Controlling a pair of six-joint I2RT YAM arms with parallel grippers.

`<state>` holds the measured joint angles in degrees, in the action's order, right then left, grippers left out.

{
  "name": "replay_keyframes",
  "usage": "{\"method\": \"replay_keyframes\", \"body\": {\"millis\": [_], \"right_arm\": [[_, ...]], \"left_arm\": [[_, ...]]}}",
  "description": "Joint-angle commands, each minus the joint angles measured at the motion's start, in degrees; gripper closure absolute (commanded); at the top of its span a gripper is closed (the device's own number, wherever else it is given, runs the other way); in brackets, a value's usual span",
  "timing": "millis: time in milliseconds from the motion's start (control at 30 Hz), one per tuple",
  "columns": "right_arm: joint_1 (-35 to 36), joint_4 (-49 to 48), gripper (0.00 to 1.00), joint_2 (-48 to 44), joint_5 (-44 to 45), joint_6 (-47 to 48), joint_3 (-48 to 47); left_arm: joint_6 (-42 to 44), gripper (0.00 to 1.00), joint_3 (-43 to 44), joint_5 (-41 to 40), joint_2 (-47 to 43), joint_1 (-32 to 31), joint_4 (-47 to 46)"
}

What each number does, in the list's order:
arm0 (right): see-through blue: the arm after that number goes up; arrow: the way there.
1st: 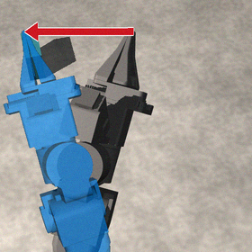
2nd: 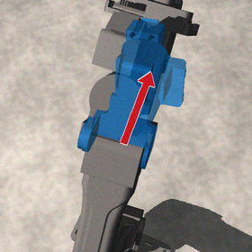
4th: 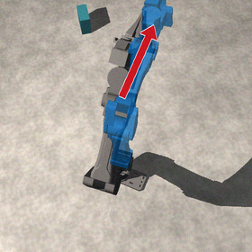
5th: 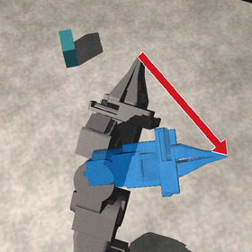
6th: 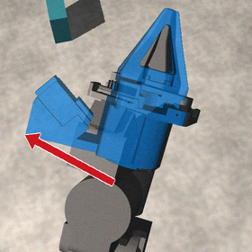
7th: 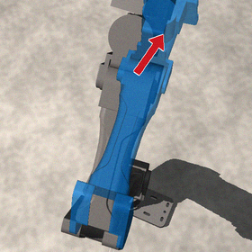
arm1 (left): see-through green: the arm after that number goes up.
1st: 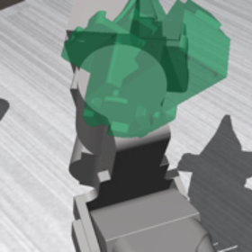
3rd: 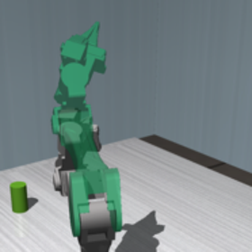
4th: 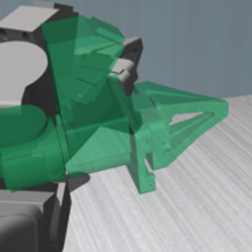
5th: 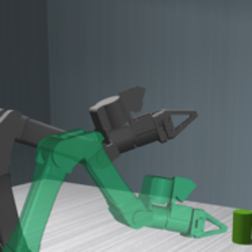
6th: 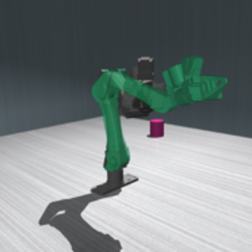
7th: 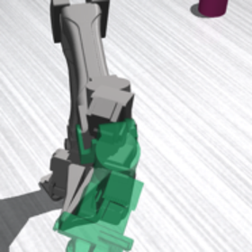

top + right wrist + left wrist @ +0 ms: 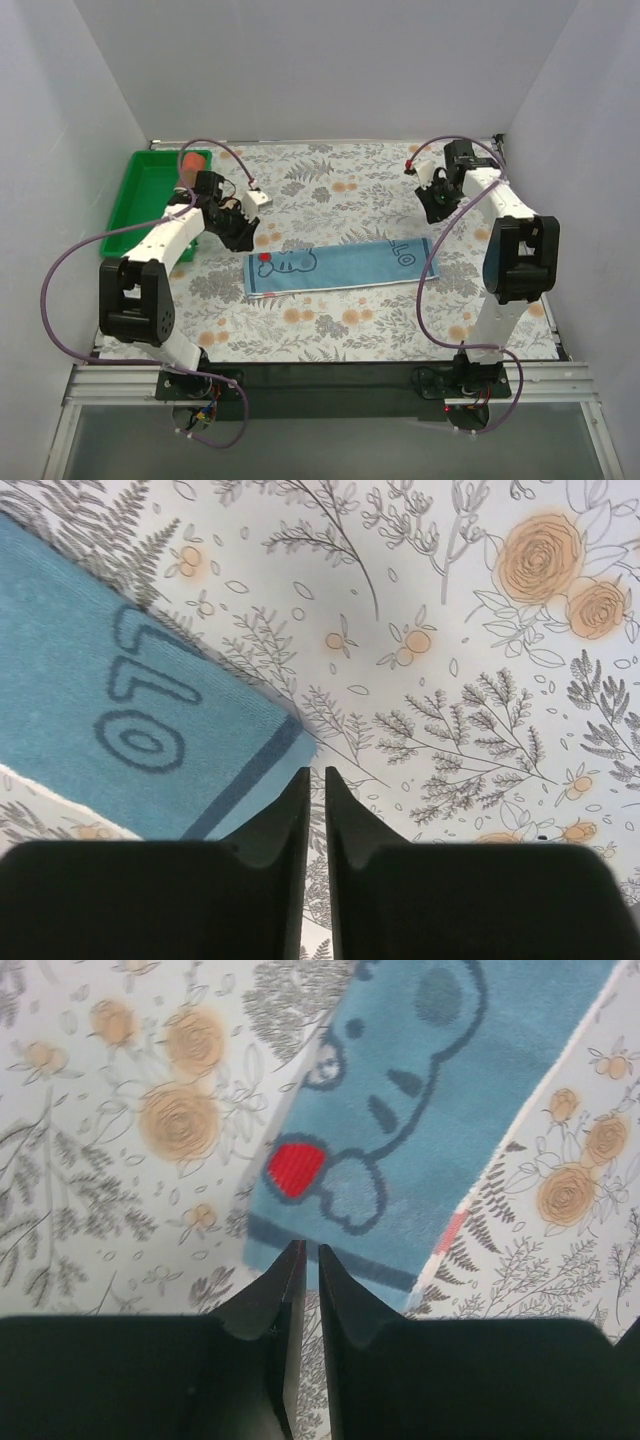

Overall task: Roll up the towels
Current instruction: Fold the towel

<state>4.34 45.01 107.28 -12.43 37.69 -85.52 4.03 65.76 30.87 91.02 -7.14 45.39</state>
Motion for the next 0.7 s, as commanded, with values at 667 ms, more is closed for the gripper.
{"method": "replay_keyframes", "body": {"millis": [667], "right_arm": [[5.24, -1.34, 0.88, 13.92, 7.68, -3.94, -7.19]], "left_arm": [[-17.13, 0.96, -1.6, -9.96, 10.23, -7.63, -6.18]]}}
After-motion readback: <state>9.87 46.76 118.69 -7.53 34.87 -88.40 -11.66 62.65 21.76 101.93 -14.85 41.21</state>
